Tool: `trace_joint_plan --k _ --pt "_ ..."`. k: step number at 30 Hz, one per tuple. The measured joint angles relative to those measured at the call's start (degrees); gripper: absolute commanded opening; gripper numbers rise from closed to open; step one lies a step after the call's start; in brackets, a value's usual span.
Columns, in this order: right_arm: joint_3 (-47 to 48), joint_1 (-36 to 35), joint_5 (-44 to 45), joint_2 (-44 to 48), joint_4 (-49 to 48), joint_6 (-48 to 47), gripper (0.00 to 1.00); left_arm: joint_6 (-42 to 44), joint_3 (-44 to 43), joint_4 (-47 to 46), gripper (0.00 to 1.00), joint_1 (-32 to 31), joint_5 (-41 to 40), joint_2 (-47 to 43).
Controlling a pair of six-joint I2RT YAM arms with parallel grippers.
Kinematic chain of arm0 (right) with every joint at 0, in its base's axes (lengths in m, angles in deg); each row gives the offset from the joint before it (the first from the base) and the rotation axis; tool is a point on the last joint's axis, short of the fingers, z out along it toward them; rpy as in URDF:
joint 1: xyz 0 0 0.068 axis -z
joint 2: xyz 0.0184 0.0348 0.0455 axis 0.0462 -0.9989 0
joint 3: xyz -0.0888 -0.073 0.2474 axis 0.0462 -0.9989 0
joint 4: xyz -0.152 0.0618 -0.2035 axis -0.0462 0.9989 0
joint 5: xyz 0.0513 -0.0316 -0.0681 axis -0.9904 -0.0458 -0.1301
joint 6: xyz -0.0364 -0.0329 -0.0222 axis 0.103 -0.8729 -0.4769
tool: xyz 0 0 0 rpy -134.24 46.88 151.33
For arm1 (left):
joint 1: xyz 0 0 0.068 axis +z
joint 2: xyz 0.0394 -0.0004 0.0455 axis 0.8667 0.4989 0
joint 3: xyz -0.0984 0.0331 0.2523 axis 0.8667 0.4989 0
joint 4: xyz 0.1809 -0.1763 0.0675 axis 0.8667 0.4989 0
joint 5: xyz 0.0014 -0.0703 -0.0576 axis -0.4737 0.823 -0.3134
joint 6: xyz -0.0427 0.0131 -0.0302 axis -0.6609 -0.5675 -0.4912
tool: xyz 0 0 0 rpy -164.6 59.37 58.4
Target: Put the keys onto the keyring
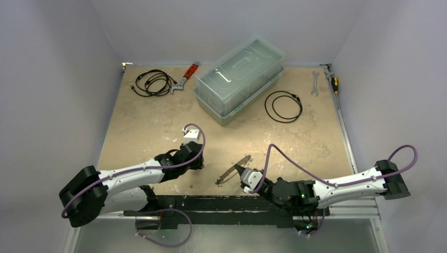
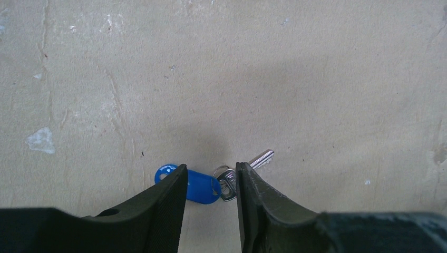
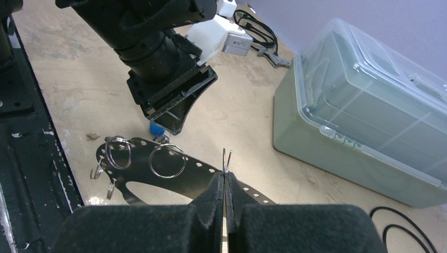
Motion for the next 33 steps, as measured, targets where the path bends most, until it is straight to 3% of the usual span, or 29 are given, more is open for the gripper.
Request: trace_joint_plan --k 15,24,33 --pt "0.02 0.0 -0.24 -0.15 0.0 0.02 0.0 1.29 -0.15 2.67 0.26 0.0 2.99 -1.77" --pt "0.07 0.0 -0.42 -0.5 0.37 0.07 0.0 1.29 0.15 0.31 0.18 0.0 4.31 1.73" --pt "0.09 0.0 -0.42 -0.5 0.39 0.07 0.0 1.25 0.94 -1.55 0.03 0.0 4.33 2.03"
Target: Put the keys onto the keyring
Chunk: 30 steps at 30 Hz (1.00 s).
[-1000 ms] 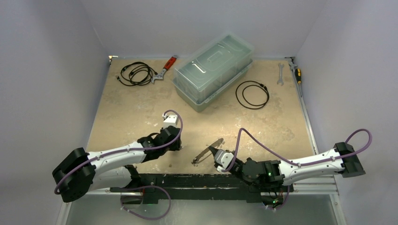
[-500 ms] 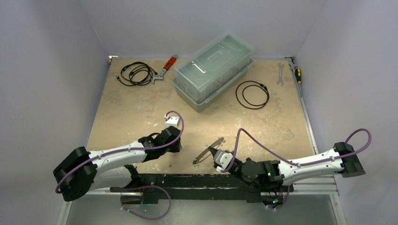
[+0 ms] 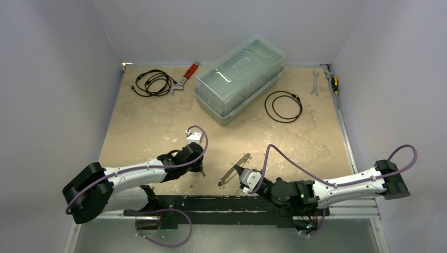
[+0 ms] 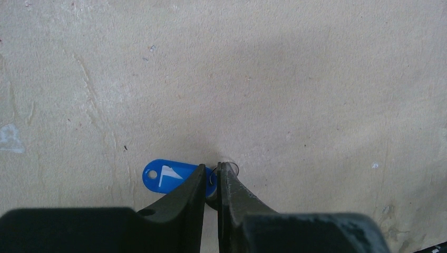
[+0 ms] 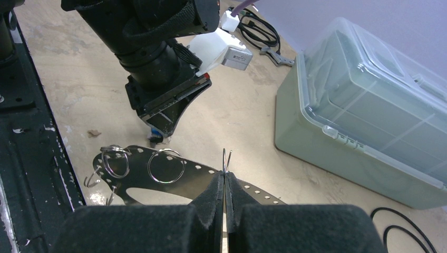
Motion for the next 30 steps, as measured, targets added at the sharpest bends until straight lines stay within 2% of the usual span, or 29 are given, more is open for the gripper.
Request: trace_joint_plan --k 2,9,19,20,22,23,26,30 --pt "0.0 0.0 0.0 0.0 0.0 0.0 0.0 -0.04 0.09 -0.55 0.0 0.0 0.0 0.24" --pt "0.0 0.0 0.0 0.0 0.0 0.11 0.0 -0.02 0.83 -1.51 0.0 0.0 0.76 -0.15" --pt "0.02 0.0 0.0 -0.26 0.09 0.15 0.0 -3.61 1.09 0.2 0.0 0.0 -0.37 -8.48" --pt "0.02 0.0 0.0 -0.26 0.11 0.15 0.0 -3.56 1.09 0.35 0.05 0.0 -0.72 -9.18" --pt "0.02 0.0 0.0 -0.24 0.11 0.15 0.0 -3.13 1.09 0.55 0.27 0.0 -1.36 -9.92" --pt "0.02 0.0 0.0 -0.24 0.11 0.15 0.0 -2.75 1.09 0.63 0.34 0.0 -1.6 -10.03" --pt "0.02 0.0 0.0 -0.24 0.11 0.15 0.0 -1.55 1.36 0.61 0.45 0.0 -1.81 -9.84" --pt "0.02 0.0 0.0 -0.24 0.13 0.15 0.0 -0.31 2.19 -0.07 0.47 0.0 -1.4 -7.82"
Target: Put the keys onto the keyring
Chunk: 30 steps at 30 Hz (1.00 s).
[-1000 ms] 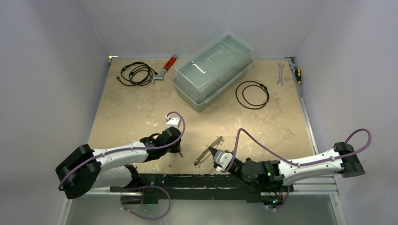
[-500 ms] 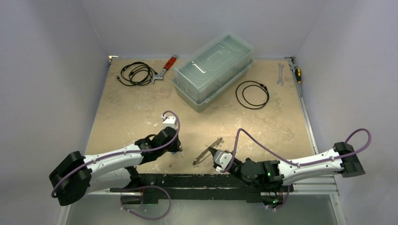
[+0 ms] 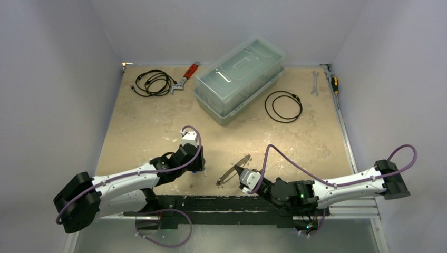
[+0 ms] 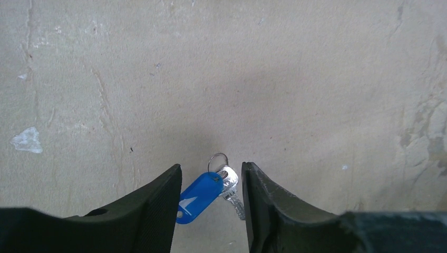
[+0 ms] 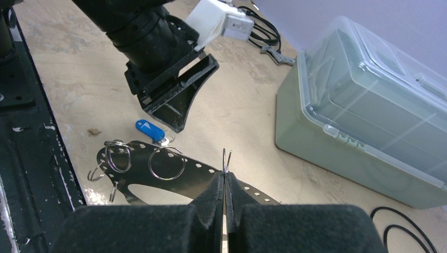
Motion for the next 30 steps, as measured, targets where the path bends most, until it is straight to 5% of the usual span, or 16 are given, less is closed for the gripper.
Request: trace_joint_plan --k 18,25,30 --pt "0.0 0.0 0.0 0.0 0.02 0.02 0.0 2.89 -0.52 -6.99 0.2 0.0 1.44 9.57" --pt "0.0 0.0 0.0 0.0 0.02 0.02 0.0 2.84 -0.61 -6.64 0.19 0.0 2.29 9.57" --pt "0.0 0.0 0.0 0.0 0.02 0.02 0.0 2.4 -1.31 -4.68 0.28 0.0 3.21 9.22"
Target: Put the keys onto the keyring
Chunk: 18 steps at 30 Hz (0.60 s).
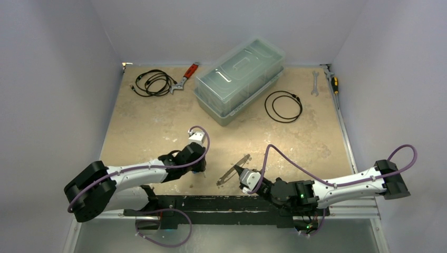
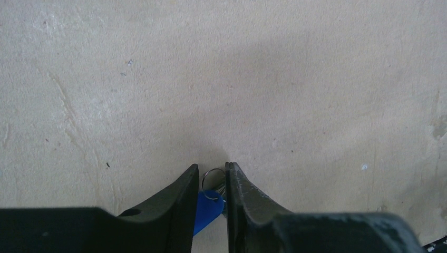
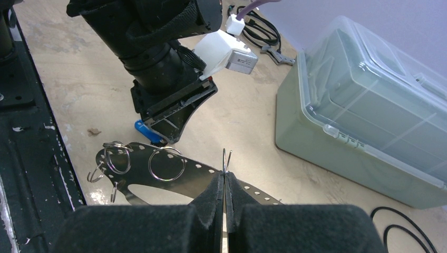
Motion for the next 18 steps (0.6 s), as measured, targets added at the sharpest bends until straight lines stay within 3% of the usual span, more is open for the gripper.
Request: trace_joint_plan --k 8,18 --pt "0.02 0.0 0.0 -0.44 0.02 0.0 0.0 -0.63 -0.17 4.46 0.22 0.0 0.81 -2.51" --pt "0.55 0.0 0.0 -0.74 0.26 0.17 0.0 -0.61 -0.17 3.41 0.18 0.0 1.22 -1.77"
